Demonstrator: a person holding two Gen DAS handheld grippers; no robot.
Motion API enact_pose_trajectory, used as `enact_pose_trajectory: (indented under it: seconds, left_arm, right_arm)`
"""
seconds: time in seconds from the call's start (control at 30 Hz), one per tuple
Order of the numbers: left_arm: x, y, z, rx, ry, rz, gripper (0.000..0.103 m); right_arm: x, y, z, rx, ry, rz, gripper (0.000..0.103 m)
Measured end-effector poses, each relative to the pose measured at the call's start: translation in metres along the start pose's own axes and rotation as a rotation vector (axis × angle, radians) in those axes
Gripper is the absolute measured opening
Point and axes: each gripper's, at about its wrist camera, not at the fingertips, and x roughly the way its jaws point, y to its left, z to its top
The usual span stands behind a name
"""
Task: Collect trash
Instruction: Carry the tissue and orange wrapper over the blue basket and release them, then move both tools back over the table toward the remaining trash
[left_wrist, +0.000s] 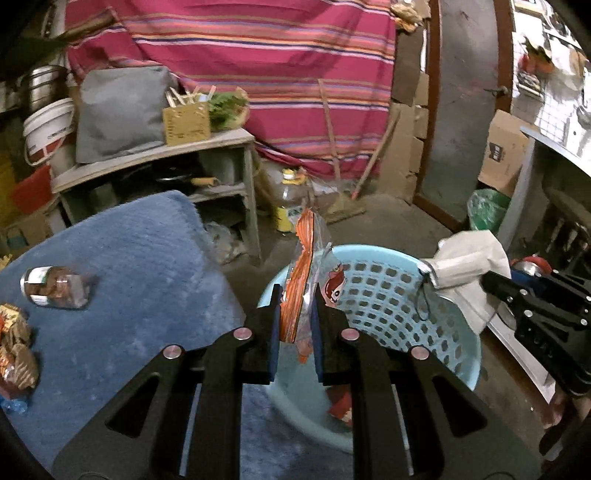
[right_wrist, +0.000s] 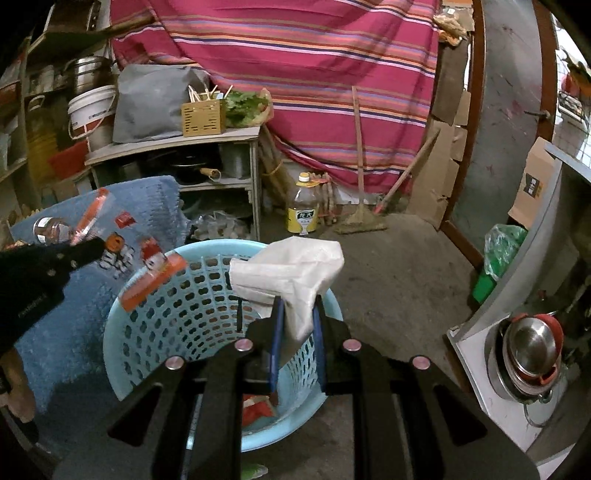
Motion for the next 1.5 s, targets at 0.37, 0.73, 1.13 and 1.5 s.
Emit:
enact_pose_trajectory:
  seconds: [0.37,0.73,1.13,1.5]
  left_arm:
    - [0.010,0.004,-0.007,0.018,0.052,0.009,0.074]
    - [-0.021,0.048,-0.010,-0.005,-0.006,0.146,0.091]
    - [-0.051,0.099,-0.011,-0.049,-0.043,0.220,0.094]
    - [-0.093,0.166,-0.028,-0.089,-0.075,0.325,0.097]
  right_arm:
    - [0.006,0.003,-0.002,0.007,0.011,0.005,0.016]
    - [0.034,0.021,-0.008,0.008,0.073,0.024,0.018]
    - [0.055,0.046,-0.018,0.052,0.140,-0.013,0.077]
    - [0.008,0.110,0.003,0.030,0.000,0.023,0.091]
